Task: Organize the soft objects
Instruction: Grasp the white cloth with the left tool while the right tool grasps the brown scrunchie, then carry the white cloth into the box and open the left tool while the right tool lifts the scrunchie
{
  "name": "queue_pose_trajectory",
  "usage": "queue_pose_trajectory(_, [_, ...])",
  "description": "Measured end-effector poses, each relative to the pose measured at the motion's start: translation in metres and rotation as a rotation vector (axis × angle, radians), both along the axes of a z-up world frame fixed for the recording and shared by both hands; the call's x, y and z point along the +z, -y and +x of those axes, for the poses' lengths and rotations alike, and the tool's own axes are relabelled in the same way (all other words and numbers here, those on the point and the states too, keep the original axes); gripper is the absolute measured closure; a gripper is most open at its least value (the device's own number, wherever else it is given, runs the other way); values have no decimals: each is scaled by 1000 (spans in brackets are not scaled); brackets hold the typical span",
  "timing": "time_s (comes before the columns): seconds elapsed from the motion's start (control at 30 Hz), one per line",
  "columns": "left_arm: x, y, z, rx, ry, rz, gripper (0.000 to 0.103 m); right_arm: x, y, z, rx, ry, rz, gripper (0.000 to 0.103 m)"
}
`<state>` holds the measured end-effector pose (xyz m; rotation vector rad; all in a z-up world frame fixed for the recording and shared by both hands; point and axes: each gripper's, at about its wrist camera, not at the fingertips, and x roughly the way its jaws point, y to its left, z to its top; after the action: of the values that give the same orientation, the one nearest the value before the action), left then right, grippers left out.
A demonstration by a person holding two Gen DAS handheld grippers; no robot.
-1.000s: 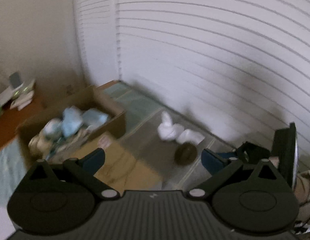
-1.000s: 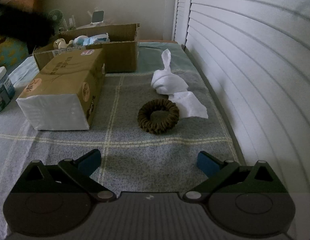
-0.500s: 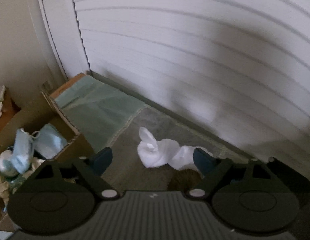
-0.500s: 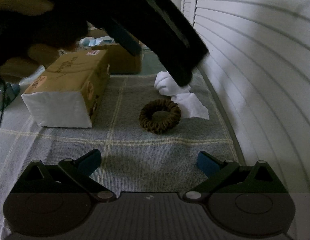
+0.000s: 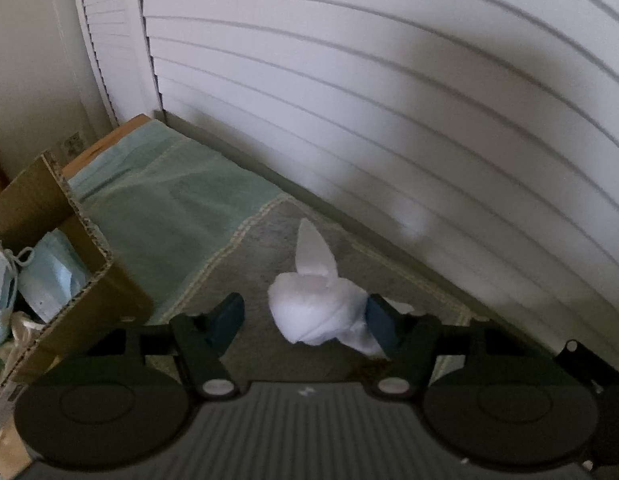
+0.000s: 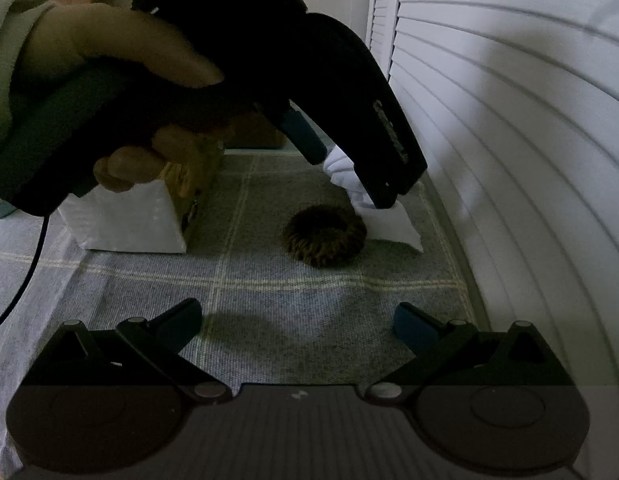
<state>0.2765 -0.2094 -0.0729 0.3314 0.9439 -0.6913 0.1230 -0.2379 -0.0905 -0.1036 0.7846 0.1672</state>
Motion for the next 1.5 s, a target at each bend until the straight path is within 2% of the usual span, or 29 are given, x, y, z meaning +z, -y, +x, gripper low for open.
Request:
queue_pose_trajectory(0.13, [-3,1,4,-2,-3,-16,44,0,0,0,-1,0,0,0])
queue_pose_trajectory(0.23, [-1,2,3,-15,-5,-33,56,0,0,0,-1,0,0,0])
queue_pose_trajectory(0.53, [13,-1,-8,-27,46,-33,58,1,0,1,-4,-7,-11,0])
queue_pose_trajectory(0.63, [24,-5,-14,-27,62,-33,58,5,-3,0,-5,22,-42,7])
queue_pose_trajectory(0.87, [36,-13,-17,-14,80,-44,58,12,-7,14,-25,52,-33,23])
queue_pose_trajectory(1.1, [45,-16,-22,-11,92,-54,58,4,0,37,-74,37,-2,31])
queue_pose_trajectory(1.27, [50,-18,-24,-5,99,-60,58,5,-1,42,-78,47,-28,51])
queue_pose_trajectory(1.5, [58,-21,-28,0,108,-61,58,13,1,35,-76,42,-21,56])
